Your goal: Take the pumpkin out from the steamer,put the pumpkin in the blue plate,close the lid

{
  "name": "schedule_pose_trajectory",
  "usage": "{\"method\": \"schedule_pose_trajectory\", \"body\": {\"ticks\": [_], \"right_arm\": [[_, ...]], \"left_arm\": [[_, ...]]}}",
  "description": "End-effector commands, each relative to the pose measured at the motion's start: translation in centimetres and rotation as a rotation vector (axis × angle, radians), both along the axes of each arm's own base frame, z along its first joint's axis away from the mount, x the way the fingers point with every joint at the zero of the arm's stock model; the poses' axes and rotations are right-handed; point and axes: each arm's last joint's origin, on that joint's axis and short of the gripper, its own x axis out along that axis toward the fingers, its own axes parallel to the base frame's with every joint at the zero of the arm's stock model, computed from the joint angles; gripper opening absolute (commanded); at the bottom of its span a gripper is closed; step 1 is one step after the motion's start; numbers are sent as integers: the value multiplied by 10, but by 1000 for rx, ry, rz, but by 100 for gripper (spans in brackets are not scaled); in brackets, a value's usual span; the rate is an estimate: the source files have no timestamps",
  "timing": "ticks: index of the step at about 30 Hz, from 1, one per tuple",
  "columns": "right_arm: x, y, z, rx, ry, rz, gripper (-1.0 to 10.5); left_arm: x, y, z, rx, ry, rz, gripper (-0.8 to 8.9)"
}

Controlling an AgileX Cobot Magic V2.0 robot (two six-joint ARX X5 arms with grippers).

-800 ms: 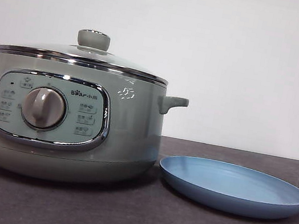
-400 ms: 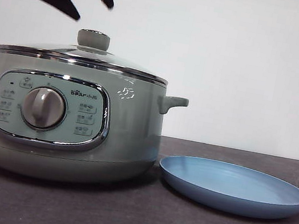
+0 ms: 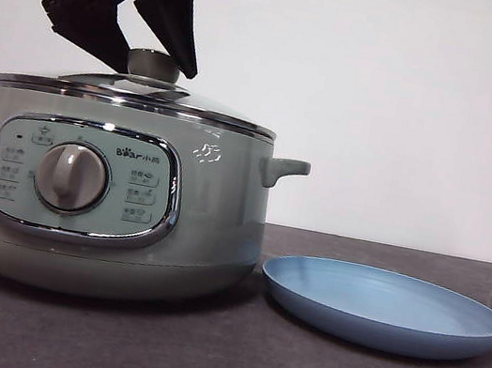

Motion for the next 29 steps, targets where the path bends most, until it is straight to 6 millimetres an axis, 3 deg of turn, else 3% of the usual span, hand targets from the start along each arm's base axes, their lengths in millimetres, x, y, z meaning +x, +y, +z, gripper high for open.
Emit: {"method": "schedule_pose_trajectory", "body": {"ticks": [1,6,17,22,29], "right_arm": [[0,0,1,6,-4,-4,442],[0,0,1,6,-2,-4,442],[0,0,1,34,9,-21,441],[1,2,3,69,-14,39,440],[5,21,13,124,-115,215,437]], "left_arm": [[-1,-3,1,26,-22,-7,263],[-2,-2,0,54,-23,-29,-19],[-5,-1,9,28,-72,-27,-9],[-20,7,34,-22,-163,-13,-9],[-60,31,77,-43,-340,84,-9]]}}
